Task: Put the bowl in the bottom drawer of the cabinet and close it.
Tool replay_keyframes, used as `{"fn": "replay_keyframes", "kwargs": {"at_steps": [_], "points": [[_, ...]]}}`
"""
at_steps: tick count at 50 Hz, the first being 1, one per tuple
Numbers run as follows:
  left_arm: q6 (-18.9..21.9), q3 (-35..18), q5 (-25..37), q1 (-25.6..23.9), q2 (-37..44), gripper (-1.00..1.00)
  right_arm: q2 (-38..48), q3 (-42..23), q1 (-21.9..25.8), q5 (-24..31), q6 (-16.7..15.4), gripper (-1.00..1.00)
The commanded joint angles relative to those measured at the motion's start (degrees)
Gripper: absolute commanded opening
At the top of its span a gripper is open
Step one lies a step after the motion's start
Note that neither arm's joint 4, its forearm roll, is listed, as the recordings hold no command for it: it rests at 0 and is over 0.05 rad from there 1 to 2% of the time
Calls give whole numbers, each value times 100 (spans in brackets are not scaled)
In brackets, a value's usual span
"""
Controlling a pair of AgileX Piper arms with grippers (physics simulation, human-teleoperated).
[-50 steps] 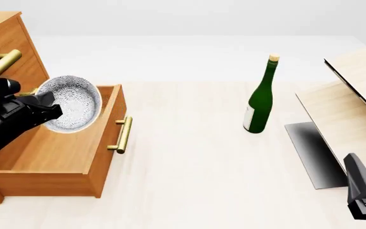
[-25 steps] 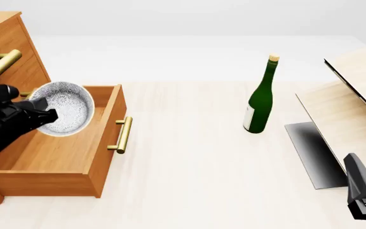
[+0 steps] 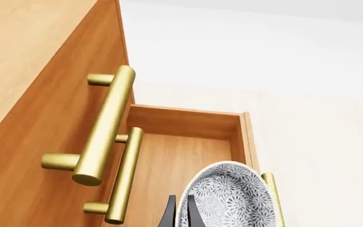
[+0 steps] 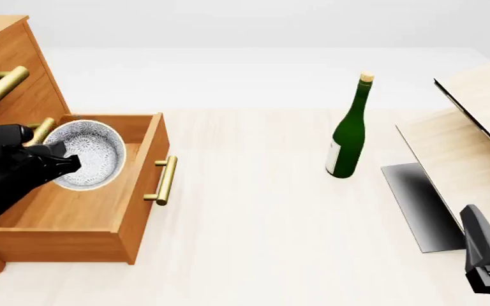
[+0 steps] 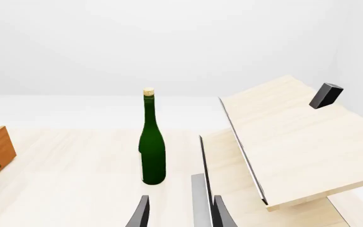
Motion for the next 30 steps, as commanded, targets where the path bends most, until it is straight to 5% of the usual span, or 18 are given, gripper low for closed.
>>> {"fn": "replay_keyframes", "kwargs": {"at_steps": [1, 30], "points": [[43, 27, -210, 45, 280, -100, -2, 0, 0, 1, 0, 100], [99, 112, -606, 220, 829, -100, 1, 0, 0, 0, 0, 100]]}}
